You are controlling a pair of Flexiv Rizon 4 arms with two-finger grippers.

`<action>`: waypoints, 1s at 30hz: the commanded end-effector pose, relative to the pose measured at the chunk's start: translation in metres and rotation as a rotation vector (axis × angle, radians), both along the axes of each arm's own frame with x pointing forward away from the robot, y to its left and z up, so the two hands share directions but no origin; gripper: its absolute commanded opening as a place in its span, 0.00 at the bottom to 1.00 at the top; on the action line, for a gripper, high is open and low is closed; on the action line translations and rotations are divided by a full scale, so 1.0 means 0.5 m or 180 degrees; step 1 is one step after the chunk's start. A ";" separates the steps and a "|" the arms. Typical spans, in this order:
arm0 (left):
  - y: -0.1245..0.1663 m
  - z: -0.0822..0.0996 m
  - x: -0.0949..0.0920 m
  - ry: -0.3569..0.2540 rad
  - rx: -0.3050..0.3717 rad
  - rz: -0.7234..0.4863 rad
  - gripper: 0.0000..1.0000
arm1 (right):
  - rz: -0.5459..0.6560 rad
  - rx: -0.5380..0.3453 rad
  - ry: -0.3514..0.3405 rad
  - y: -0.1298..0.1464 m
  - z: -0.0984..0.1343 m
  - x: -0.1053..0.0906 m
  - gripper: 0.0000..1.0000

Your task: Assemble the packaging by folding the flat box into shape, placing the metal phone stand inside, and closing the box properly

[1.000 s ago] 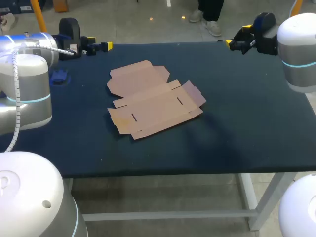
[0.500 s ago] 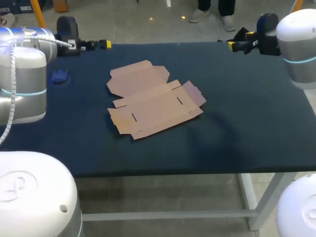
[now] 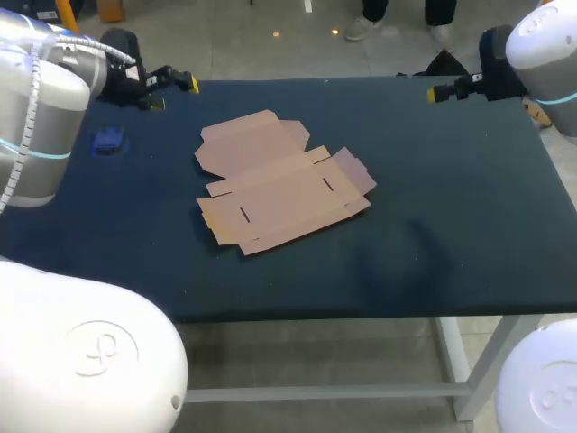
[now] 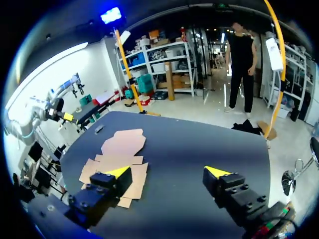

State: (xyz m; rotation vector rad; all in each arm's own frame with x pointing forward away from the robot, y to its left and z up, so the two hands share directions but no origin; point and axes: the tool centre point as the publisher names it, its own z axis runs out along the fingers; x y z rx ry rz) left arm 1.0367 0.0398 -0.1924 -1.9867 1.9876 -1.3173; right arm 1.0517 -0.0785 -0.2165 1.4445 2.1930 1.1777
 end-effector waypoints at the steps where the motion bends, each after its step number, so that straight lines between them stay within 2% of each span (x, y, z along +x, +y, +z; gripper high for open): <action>1: 0.003 0.003 -0.009 0.0554 0.0100 -0.0273 1.00 | 0.0116 -0.0282 0.0713 -0.005 -0.001 -0.009 1.00; 2: 0.003 0.002 -0.011 0.0582 0.0105 -0.0289 1.00 | 0.0113 -0.0288 0.0754 -0.007 -0.004 -0.011 1.00; 3: 0.003 0.000 -0.015 0.0594 0.0219 -0.0269 1.00 | 0.0095 -0.0291 0.0785 -0.010 -0.007 -0.015 1.00; 24: 0.003 0.000 -0.015 0.0594 0.0219 -0.0269 1.00 | 0.0090 -0.0296 0.0785 -0.013 -0.009 -0.017 1.00; 26: -0.006 -0.010 -0.016 0.0695 0.0211 -0.0343 1.00 | 0.0090 -0.0296 0.0785 -0.013 -0.009 -0.017 1.00; 27: -0.009 -0.014 -0.016 0.0750 0.0200 -0.0256 1.00 | 0.0090 -0.0296 0.0785 -0.013 -0.009 -0.017 1.00; 30: -0.012 -0.018 -0.017 0.0874 0.0109 -0.0185 1.00 | 0.0063 -0.0352 0.0981 -0.004 -0.032 -0.019 1.00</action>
